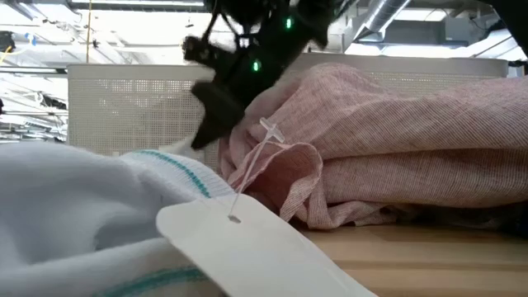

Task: Sort clothes
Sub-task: Put the left white socks into the right white laundry organizer

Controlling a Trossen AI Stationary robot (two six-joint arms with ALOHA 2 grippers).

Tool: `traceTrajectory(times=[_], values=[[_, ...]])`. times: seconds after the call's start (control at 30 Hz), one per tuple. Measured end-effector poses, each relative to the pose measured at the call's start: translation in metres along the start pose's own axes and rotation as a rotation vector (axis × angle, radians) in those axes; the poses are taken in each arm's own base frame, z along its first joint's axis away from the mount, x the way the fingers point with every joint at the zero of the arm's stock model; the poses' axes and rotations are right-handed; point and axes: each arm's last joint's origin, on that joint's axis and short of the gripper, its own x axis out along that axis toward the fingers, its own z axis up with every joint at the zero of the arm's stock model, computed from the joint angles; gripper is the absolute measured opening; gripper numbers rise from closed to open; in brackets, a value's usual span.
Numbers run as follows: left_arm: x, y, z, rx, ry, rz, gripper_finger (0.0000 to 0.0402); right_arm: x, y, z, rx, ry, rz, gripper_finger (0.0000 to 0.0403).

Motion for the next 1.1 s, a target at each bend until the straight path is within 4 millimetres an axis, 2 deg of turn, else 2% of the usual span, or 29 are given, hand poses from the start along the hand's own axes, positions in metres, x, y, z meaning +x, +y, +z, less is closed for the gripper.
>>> traceTrajectory(times=[0.13,0.3,0.47,0.63,0.77,0.9,1.1], values=[[0.0,0.0,0.0,-0.005,0.002,-0.006,0.0222,-0.02,0.01,0.027,-0.065,-0.062,-0.019,0.0002],[0.0,-0.001,0.0,-0.004,0.002,-0.017,0.0222,-0.055,0.021,0.064,-0.162,-0.119,-0.077,0.0001],[0.0,-0.004,0.0,0.007,0.004,-0.048,0.0222,-0.097,0.03,0.093,-0.269,-0.139,-0.184,0.0001],[0.0,-0.007,0.002,0.026,-0.015,-0.08,0.0222,-0.149,0.03,0.118,-0.347,-0.143,-0.317,0.0],[0.0,-0.009,0.004,0.04,-0.036,-0.105,0.0222,-0.184,0.016,0.132,-0.35,-0.136,-0.391,0.0],[0.002,-0.012,0.004,0.05,-0.035,-0.122,0.0222,-0.22,-0.009,0.133,-0.332,-0.153,-0.458,0.0],[0.024,-0.014,-0.011,0.035,0.02,-0.145,0.0222,-0.292,-0.057,0.127,-0.173,-0.226,-0.464,0.0]])
